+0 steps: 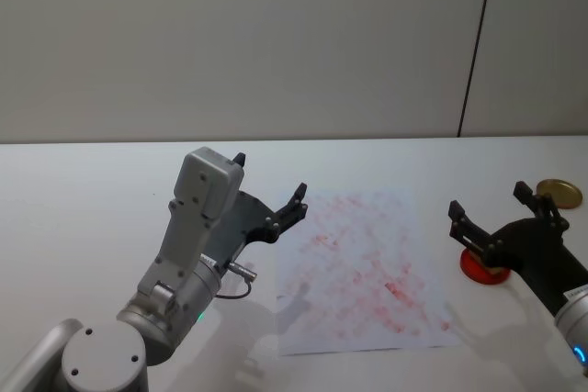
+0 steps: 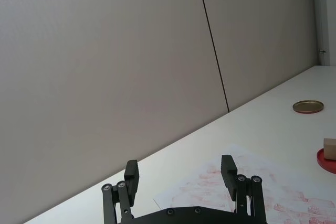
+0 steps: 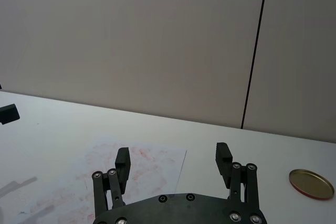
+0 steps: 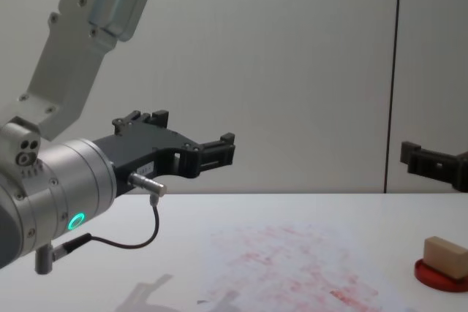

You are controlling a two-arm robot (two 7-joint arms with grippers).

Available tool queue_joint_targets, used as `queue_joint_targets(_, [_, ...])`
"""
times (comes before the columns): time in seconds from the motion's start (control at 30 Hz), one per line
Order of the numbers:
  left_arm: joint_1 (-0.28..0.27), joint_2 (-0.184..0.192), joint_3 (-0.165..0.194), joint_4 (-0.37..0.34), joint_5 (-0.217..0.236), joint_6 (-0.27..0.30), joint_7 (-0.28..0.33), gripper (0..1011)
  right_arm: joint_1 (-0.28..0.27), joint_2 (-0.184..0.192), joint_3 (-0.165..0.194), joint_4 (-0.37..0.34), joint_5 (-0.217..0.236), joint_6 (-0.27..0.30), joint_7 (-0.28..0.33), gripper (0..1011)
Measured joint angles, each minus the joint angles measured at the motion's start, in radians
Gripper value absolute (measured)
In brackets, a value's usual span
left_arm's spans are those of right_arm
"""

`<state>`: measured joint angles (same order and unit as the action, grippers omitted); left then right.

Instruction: Use the one hand to pick up the stamp and affix it onto the A4 paper.

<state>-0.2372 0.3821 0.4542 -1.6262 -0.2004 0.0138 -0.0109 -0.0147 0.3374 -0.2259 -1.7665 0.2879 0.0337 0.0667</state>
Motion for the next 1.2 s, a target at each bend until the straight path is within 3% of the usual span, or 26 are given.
queue_joint_targets(0.77, [0.0,0.0,0.0,0.0,0.0,0.0,0.0,993,0.002,0.0,0.001,0.003,-0.001,0.002,0.002,1001])
queue_joint_targets(1.2, [0.0,0.0,0.0,0.0,0.0,0.0,0.0,993,0.05,0.006,0.019,0.082,-0.01,0.044,0.048,1001])
